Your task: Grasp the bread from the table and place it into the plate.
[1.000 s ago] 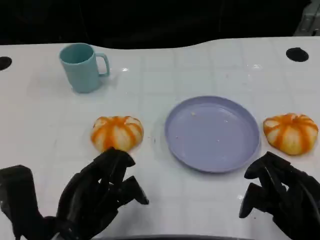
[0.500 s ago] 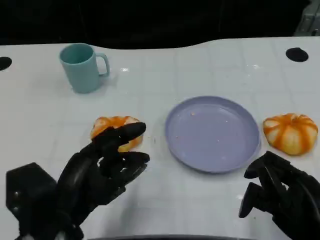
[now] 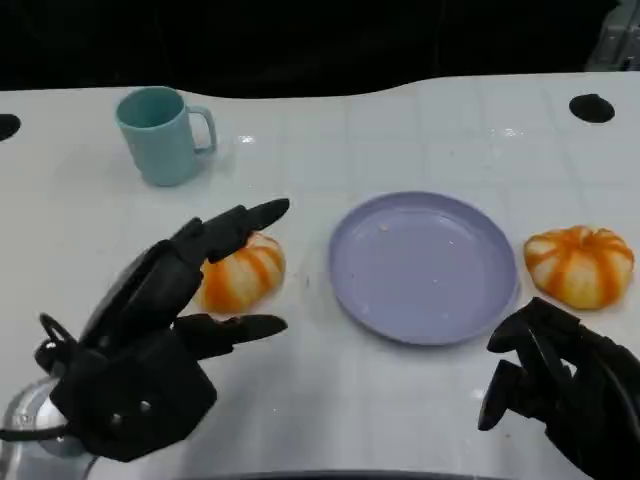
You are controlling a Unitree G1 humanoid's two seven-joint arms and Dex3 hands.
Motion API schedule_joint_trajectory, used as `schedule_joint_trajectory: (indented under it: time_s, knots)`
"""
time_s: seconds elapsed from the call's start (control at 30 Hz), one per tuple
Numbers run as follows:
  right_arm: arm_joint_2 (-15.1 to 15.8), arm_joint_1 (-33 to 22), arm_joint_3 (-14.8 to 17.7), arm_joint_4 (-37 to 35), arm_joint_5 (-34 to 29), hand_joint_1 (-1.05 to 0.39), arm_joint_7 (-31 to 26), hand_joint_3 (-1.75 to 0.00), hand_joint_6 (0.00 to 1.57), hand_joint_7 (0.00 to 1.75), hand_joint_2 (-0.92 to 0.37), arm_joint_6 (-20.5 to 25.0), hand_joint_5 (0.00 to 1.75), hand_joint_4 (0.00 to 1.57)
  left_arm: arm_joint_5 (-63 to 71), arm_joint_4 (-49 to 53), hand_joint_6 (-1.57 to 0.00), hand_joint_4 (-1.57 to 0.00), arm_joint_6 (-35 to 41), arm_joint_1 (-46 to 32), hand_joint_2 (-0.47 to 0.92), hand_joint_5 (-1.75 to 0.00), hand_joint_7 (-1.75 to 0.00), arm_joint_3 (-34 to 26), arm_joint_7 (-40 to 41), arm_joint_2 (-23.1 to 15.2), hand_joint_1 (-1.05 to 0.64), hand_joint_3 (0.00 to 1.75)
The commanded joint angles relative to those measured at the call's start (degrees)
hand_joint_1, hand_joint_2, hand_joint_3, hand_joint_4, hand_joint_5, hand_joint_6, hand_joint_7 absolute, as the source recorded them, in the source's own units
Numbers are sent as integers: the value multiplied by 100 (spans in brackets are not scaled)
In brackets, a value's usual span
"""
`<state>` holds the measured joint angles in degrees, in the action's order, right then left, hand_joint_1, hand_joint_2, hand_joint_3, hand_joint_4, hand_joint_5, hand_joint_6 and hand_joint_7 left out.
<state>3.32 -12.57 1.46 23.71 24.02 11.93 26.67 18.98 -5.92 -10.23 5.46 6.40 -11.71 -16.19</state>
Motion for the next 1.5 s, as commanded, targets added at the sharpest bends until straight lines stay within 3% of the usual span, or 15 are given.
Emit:
schedule_joint_trajectory:
  time_s: [0.03,0.27,0.47,1.1,1.5]
  knots:
    - [53,7,42,54,15,-43,-24,-42,48,164,-92,21,175,64,767,57,-26,0,-112,251,79,-45,-2,125,158,-428,-28,0]
    - [58,7,41,40,8,-43,-4,-42,48,164,-92,-5,175,65,1989,109,-24,0,210,678,75,-31,-1,471,49,-834,-28,0]
    - [36,13,43,55,12,-44,-54,-40,48,163,-92,35,175,65,2663,475,-25,0,571,1084,73,-30,-1,843,113,-812,-19,0]
    - [49,-64,87,73,84,-44,39,-40,49,163,-92,0,175,65,3203,3428,-25,-2,1484,2757,72,-39,0,2004,374,-94,-22,1]
    - [71,-77,78,148,100,-43,25,-40,49,162,-92,69,175,65,2992,5289,-25,0,1426,3623,74,-38,0,2299,724,327,-30,1]
